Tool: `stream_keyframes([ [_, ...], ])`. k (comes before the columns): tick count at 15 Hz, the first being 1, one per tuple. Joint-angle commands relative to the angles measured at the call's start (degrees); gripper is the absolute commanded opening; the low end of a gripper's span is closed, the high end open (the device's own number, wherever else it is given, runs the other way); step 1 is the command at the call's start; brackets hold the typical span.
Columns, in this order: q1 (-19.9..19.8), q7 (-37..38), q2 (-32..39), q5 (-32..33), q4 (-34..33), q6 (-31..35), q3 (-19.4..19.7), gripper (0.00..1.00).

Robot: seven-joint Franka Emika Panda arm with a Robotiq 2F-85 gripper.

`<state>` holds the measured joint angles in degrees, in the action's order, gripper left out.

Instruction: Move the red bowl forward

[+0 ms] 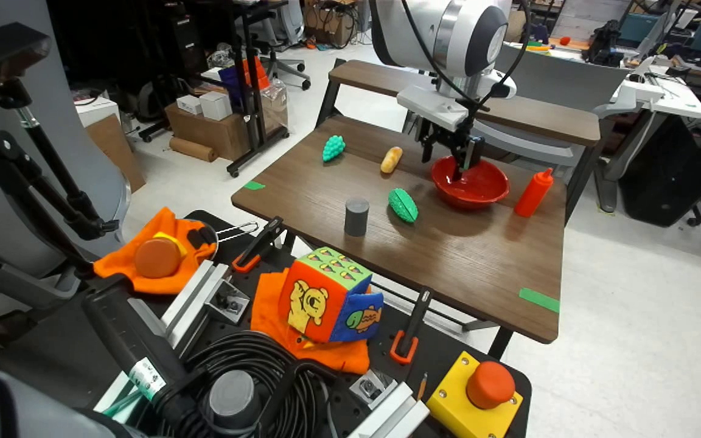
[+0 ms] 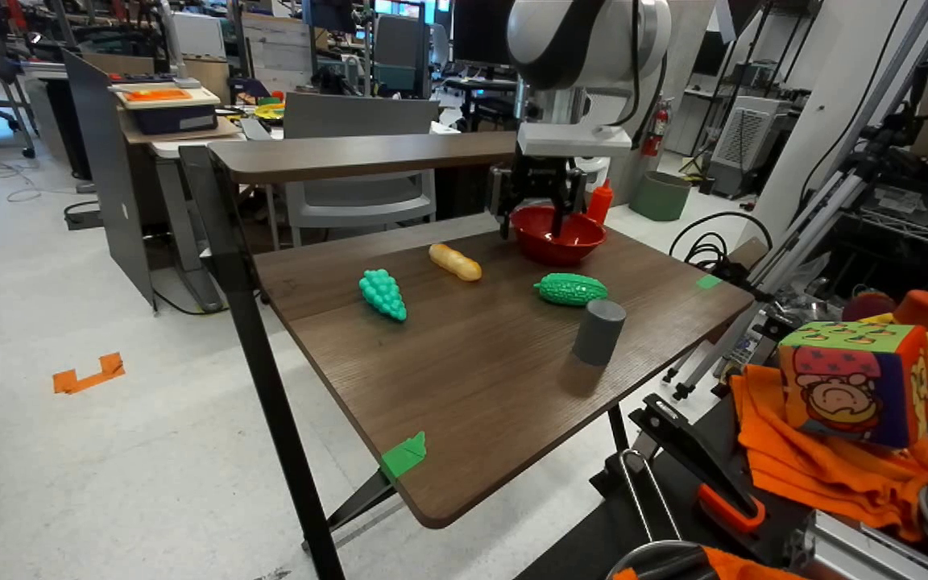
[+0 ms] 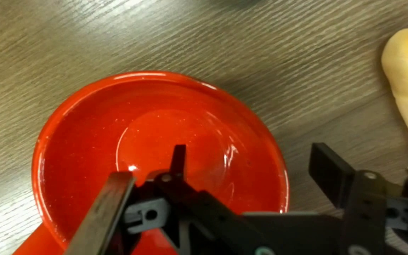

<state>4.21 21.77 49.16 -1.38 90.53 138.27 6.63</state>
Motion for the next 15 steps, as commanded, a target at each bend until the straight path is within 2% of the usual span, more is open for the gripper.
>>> stream_keyframes([
  [1, 1.3, 2.4, 2.6, 0.8, -3.6, -1.9, 1.5, 0.58],
  [7, 1.4, 2.5, 3.3, 0.2, -5.5, -3.7, 0.9, 0.12],
  [9, 0.9, 1.5, 2.2, -0.6, -6.0, -6.4, -0.2, 0.01],
  [12, -0.3, 0.1, -0.2, -2.3, -6.7, -12.5, -2.2, 0.02],
  [15, -0.8, 0.4, -4.0, -3.7, -4.4, -17.5, -2.8, 0.02],
])
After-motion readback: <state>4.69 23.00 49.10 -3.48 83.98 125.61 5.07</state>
